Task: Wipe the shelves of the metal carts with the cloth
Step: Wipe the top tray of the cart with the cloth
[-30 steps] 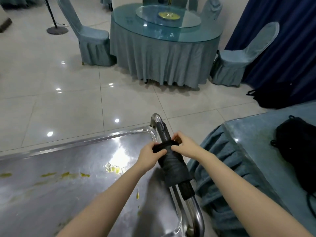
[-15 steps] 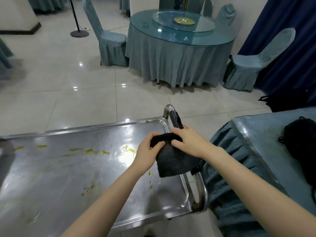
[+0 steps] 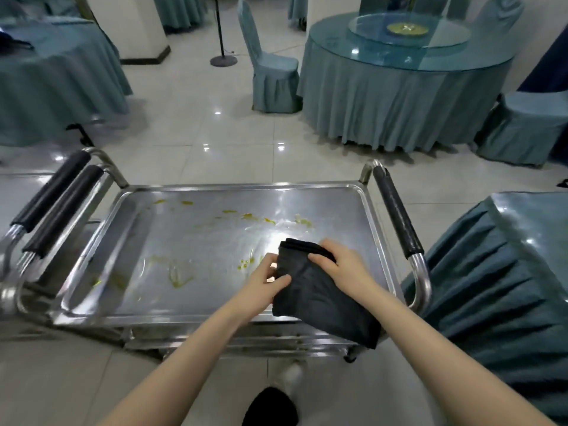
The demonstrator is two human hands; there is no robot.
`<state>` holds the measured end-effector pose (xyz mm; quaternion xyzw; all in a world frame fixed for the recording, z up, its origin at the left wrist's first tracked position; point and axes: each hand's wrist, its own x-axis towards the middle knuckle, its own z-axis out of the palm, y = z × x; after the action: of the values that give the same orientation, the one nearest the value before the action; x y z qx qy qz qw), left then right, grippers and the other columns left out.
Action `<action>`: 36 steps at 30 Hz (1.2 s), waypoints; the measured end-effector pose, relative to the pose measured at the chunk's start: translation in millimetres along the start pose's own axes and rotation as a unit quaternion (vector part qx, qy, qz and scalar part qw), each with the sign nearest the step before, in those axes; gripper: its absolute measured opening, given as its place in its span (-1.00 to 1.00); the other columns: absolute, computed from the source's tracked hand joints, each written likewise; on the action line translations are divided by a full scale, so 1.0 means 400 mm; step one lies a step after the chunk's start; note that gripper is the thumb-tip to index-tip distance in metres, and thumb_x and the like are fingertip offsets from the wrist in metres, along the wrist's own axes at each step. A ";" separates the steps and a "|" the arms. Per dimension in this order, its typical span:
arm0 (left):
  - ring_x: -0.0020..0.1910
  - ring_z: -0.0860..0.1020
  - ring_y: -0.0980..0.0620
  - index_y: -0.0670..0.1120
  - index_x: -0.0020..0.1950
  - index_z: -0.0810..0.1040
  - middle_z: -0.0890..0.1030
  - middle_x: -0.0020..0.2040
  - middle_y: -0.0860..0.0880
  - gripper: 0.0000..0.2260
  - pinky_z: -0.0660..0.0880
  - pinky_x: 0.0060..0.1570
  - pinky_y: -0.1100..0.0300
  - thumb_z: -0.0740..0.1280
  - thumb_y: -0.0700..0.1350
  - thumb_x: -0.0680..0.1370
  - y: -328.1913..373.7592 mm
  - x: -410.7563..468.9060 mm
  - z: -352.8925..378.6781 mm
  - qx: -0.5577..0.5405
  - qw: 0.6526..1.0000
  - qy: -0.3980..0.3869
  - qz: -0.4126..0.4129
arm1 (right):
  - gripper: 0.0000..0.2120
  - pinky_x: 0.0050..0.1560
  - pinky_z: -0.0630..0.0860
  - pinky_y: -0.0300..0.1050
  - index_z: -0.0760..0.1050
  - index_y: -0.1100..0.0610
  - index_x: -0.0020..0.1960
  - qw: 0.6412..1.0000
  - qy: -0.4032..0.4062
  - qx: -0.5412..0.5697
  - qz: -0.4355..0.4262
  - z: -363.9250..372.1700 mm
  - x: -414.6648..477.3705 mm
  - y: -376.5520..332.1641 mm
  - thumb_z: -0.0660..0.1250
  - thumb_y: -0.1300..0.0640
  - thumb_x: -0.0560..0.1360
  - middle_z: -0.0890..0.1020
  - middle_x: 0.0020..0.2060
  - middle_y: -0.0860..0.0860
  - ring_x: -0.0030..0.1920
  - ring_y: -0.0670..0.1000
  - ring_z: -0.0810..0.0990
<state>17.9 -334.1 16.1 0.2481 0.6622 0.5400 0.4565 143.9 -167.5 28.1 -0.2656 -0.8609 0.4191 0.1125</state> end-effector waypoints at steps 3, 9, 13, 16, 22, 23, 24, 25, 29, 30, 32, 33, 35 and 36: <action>0.07 0.62 -0.04 0.06 0.14 0.44 0.59 0.13 -0.11 -0.86 0.61 0.03 -0.01 0.24 -0.14 0.63 -0.034 -0.042 -0.060 0.021 0.998 0.051 0.020 | -0.83 -0.25 0.36 -0.24 0.46 -0.13 -0.20 1.000 0.005 0.016 0.013 0.087 -0.003 -0.031 0.32 -0.10 0.55 0.57 -0.31 -0.17 -0.24 -0.19 0.53; -0.02 0.63 0.08 0.23 0.09 0.45 0.62 0.04 0.03 -0.80 0.60 -0.04 0.15 0.24 -0.10 0.63 -0.102 -0.099 -0.242 0.094 0.981 0.160 0.051 | -0.85 -0.14 0.52 -0.11 0.50 -0.07 0.03 0.999 -0.028 0.015 0.019 0.280 0.035 -0.117 0.31 -0.12 0.55 0.62 -0.21 -0.14 -0.17 -0.08 0.59; -0.02 0.61 0.14 0.24 0.07 0.47 0.63 0.00 0.08 -0.80 0.57 0.02 0.12 0.27 -0.10 0.61 -0.127 -0.130 -0.424 0.174 0.964 0.195 0.051 | -0.92 -0.22 0.41 -0.28 0.43 -0.20 0.09 0.998 -0.048 0.031 0.021 0.453 0.078 -0.204 0.24 -0.11 0.59 0.57 -0.18 -0.23 -0.16 -0.18 0.54; -0.10 0.60 0.13 0.06 0.08 0.56 0.63 -0.09 0.06 -0.88 0.53 -0.06 0.19 0.33 -0.12 0.58 -0.150 -0.139 -0.585 0.224 0.945 0.233 0.044 | -0.99 -0.23 0.41 -0.29 0.41 -0.20 0.00 0.996 -0.046 0.066 0.044 0.603 0.116 -0.281 0.22 -0.09 0.60 0.59 -0.19 -0.22 -0.18 -0.20 0.54; -0.08 0.54 0.09 -0.01 0.07 0.59 0.60 -0.07 0.06 -0.90 0.48 -0.04 0.24 0.36 -0.10 0.56 -0.197 -0.141 -0.909 0.313 0.915 0.254 0.005 | -0.89 -0.24 0.37 -0.32 0.39 -0.17 0.12 0.986 -0.065 0.103 0.112 0.897 0.223 -0.426 0.17 -0.12 0.62 0.55 -0.11 -0.23 -0.14 -0.22 0.51; -0.05 0.55 0.08 -0.01 0.08 0.58 0.59 -0.04 0.06 -0.89 0.50 0.00 0.18 0.35 -0.10 0.56 -0.200 -0.140 -0.962 0.328 0.912 0.245 -0.001 | -0.89 -0.25 0.38 -0.30 0.39 -0.16 0.11 0.987 -0.062 0.093 0.118 0.940 0.245 -0.449 0.16 -0.12 0.62 0.55 -0.12 -0.21 -0.15 -0.20 0.51; -0.02 0.55 0.08 0.00 0.10 0.56 0.59 0.00 0.06 -0.87 0.50 0.03 0.15 0.34 -0.10 0.56 -0.199 -0.140 -1.010 0.344 0.908 0.239 -0.003 | -0.91 -0.24 0.41 -0.24 0.38 -0.16 0.08 0.987 -0.058 0.081 0.124 0.979 0.266 -0.470 0.15 -0.13 0.63 0.55 -0.14 -0.19 -0.17 -0.16 0.52; 0.01 0.56 0.08 -0.01 0.12 0.55 0.59 0.03 0.05 -0.86 0.49 0.06 0.13 0.33 -0.12 0.56 -0.196 -0.140 -1.053 0.361 0.903 0.234 0.001 | -0.92 -0.23 0.45 -0.16 0.36 -0.15 0.06 0.988 -0.053 0.064 0.131 1.017 0.288 -0.489 0.14 -0.12 0.63 0.56 -0.15 -0.16 -0.17 -0.09 0.54; 0.14 0.52 -0.01 -0.10 0.21 0.52 0.56 0.13 -0.03 -0.76 0.46 0.17 0.06 0.28 -0.22 0.54 -0.168 -0.131 -1.141 0.452 0.875 0.151 0.082 | -0.71 0.05 0.51 0.01 0.36 -0.05 0.32 0.983 -0.019 -0.124 0.137 1.104 0.334 -0.513 0.21 0.00 0.61 0.51 0.17 0.03 0.10 0.10 0.53; 0.14 0.52 -0.05 -0.12 0.19 0.54 0.56 0.12 -0.05 -0.76 0.46 0.16 0.02 0.29 -0.23 0.53 -0.155 -0.126 -1.147 0.486 0.855 0.125 0.128 | -0.58 0.13 0.49 0.04 0.35 -0.01 0.42 0.973 0.012 -0.214 0.084 1.117 0.337 -0.509 0.29 0.02 0.57 0.45 0.29 0.09 0.18 0.15 0.50; 0.17 0.53 -0.12 -0.15 0.12 0.58 0.59 0.10 -0.09 -0.78 0.46 0.21 -0.04 0.33 -0.25 0.49 -0.127 -0.107 -1.166 0.531 0.810 0.127 0.213 | -0.43 0.30 0.39 0.14 0.32 0.02 0.50 0.951 -0.014 -0.306 -0.045 1.139 0.333 -0.505 0.35 -0.04 0.54 0.37 0.44 0.16 0.34 0.23 0.43; 0.25 0.51 -0.14 -0.15 0.12 0.59 0.60 0.14 -0.10 -0.78 0.40 0.31 -0.06 0.35 -0.24 0.48 -0.114 -0.092 -1.184 0.548 0.792 0.148 0.226 | -0.42 0.43 0.24 0.18 0.23 0.00 0.54 0.938 -0.088 -0.323 -0.086 1.154 0.331 -0.502 0.27 -0.11 0.58 0.26 0.52 0.12 0.47 0.20 0.30; 0.47 0.31 -0.12 -0.11 0.25 0.55 0.49 0.36 -0.11 -0.70 0.16 0.49 -0.07 0.34 -0.18 0.52 -0.096 -0.064 -1.232 0.578 0.775 0.178 0.184 | -0.40 0.54 -0.11 0.12 -0.01 -0.02 0.60 0.909 -0.214 -0.344 -0.101 1.194 0.317 -0.484 0.02 -0.19 0.64 -0.04 0.59 0.00 0.58 0.10 -0.05; 0.54 0.17 -0.09 -0.10 0.33 0.50 0.38 0.46 -0.10 -0.66 0.05 0.52 -0.06 0.31 -0.14 0.55 -0.094 -0.050 -1.260 0.580 0.778 0.182 0.156 | -0.41 0.54 -0.14 0.12 -0.05 -0.03 0.61 0.907 -0.212 -0.349 -0.099 1.211 0.306 -0.474 -0.03 -0.19 0.64 -0.08 0.59 -0.03 0.58 0.09 -0.10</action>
<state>-406.5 -607.9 -12.7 0.4633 0.8729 0.1526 0.0067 -228.5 -516.7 -129.3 -0.1062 -0.9776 0.1250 -0.1317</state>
